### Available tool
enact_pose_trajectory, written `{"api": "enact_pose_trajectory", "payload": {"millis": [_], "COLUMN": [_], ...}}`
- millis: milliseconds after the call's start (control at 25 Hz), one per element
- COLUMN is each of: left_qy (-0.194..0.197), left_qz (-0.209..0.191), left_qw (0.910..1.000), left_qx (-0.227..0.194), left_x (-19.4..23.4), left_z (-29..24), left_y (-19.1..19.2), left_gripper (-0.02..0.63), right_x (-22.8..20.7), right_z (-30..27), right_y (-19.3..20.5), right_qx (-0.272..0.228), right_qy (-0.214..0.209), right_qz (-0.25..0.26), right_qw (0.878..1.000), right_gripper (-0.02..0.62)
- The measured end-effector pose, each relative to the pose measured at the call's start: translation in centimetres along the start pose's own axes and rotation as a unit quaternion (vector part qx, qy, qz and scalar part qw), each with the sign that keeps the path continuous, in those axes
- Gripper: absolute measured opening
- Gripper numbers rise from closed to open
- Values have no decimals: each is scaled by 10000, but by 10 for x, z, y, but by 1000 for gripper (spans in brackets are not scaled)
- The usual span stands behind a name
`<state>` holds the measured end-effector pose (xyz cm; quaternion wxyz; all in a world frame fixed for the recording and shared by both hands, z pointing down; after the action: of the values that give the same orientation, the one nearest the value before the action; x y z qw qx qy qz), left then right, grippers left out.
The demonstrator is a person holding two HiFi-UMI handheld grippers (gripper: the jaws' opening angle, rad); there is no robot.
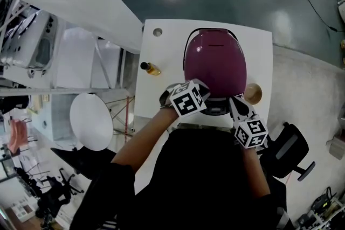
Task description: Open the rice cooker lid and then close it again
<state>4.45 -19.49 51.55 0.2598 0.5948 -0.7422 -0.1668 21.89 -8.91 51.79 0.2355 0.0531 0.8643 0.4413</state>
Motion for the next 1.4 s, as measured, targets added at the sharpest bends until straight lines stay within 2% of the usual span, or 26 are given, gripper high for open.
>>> {"api": "enact_pose_trajectory", "payload": {"millis": [120, 360, 520, 720, 800, 960, 1080, 1240, 1400], "left_qy": [-15, -38, 68, 71, 52, -263, -607, -774, -854], "left_qz": [-22, 235, 435, 179, 197, 271, 260, 442, 880], "left_qw": [9999, 9995, 9990, 9996, 9997, 9989, 9939, 9811, 9616], "left_qx": [107, 199, 103, 184, 110, -288, -884, -1717, -2454], "left_x": [0, -4, 2, -1, -3, -8, -12, -32, -54], "left_z": [-1, -3, -1, -3, -2, 6, 20, 35, 53], "left_y": [0, -3, -2, -3, -1, 8, 21, 42, 53], "left_gripper": [2, 1, 0, 2, 2, 2, 2, 2, 2], "right_x": [-5, -13, -16, -17, -16, -10, 0, 19, 33], "right_z": [-3, -2, -7, -8, -5, 6, 10, 24, 40], "right_y": [-3, -5, -8, -11, -14, -18, -18, -9, -4], "right_qx": [-2, 4, 9, -13, -52, -79, -95, -155, -172], "right_qy": [27, 44, 43, 27, 52, 169, 304, 564, 720], "right_qz": [11, 7, -61, -36, 3, 122, 220, 248, 279], "right_qw": [10000, 10000, 10000, 10000, 10000, 9998, 9992, 9980, 9969], "right_gripper": [0, 0, 0, 0, 0, 0, 0, 0, 0]}}
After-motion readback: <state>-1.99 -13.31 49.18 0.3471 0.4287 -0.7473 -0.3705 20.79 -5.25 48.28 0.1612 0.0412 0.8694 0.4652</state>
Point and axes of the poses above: the fingertips, and each gripper's own axes: z backward along the fingers, x to its left, y out of its underside, the point moved 10 cm from there along z, backward along the fingers, and after that the axes turned 2 degrees about -y, right-handed, at the moved point
